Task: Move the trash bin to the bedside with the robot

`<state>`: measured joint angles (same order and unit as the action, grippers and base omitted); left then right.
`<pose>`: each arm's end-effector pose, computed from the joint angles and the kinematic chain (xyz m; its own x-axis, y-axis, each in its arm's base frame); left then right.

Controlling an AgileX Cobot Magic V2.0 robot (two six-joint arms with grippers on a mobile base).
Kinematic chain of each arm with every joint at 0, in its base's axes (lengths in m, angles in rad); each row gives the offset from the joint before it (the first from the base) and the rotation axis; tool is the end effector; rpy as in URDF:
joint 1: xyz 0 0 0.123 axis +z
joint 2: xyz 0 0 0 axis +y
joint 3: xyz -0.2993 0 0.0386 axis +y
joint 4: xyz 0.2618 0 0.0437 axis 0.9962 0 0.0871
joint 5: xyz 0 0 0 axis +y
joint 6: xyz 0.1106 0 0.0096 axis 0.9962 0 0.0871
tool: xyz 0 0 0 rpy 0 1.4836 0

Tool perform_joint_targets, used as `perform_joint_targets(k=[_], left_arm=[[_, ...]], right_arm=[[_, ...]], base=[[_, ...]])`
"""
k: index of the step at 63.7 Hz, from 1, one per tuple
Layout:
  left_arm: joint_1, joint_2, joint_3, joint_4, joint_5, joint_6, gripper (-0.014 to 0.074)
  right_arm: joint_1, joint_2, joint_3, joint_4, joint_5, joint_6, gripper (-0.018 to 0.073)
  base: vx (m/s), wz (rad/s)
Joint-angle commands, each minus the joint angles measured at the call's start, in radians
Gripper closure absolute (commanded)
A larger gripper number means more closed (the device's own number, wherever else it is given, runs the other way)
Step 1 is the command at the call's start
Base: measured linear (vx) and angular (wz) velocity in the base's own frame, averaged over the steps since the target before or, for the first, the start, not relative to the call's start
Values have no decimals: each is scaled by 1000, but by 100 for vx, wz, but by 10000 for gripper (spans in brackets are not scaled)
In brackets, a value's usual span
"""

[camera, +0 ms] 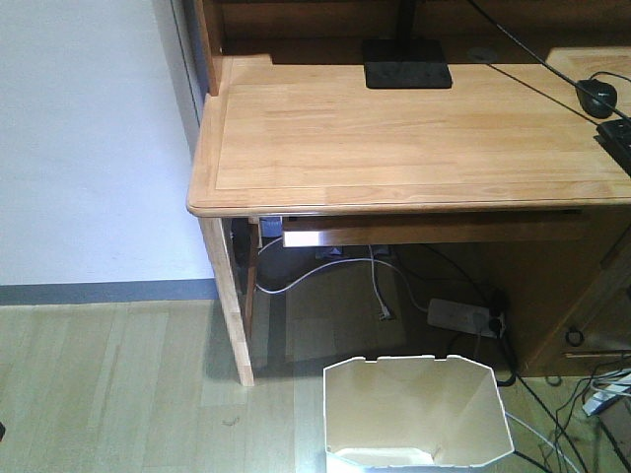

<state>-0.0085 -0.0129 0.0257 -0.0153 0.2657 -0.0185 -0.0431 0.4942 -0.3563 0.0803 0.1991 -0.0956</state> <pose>0.0715 -0.0011 0.1769 -0.1904 -0.0316 -0.9812 0.0061 0.9994 -0.0334 0.1277 -0.0037 0.2788 -0.2468 -0.0062 -0.9690 0.0236 0.9996 -0.0124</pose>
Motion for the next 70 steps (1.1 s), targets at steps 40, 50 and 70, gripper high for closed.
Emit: perform_joint_targets(k=[40, 50, 70], left_arm=[[-3, -14, 19, -3, -69, -4, 602], [-3, -14, 19, -3, -69, -4, 602], [-3, -14, 19, -3, -69, -4, 602]], right_arm=[[-3, 18, -35, -3, -128, -4, 144], [-3, 18, -35, -3, -128, -4, 34], [-3, 21, -35, 7, -126, -1, 28]], base=[[0, 0], [0, 0], [0, 0]])
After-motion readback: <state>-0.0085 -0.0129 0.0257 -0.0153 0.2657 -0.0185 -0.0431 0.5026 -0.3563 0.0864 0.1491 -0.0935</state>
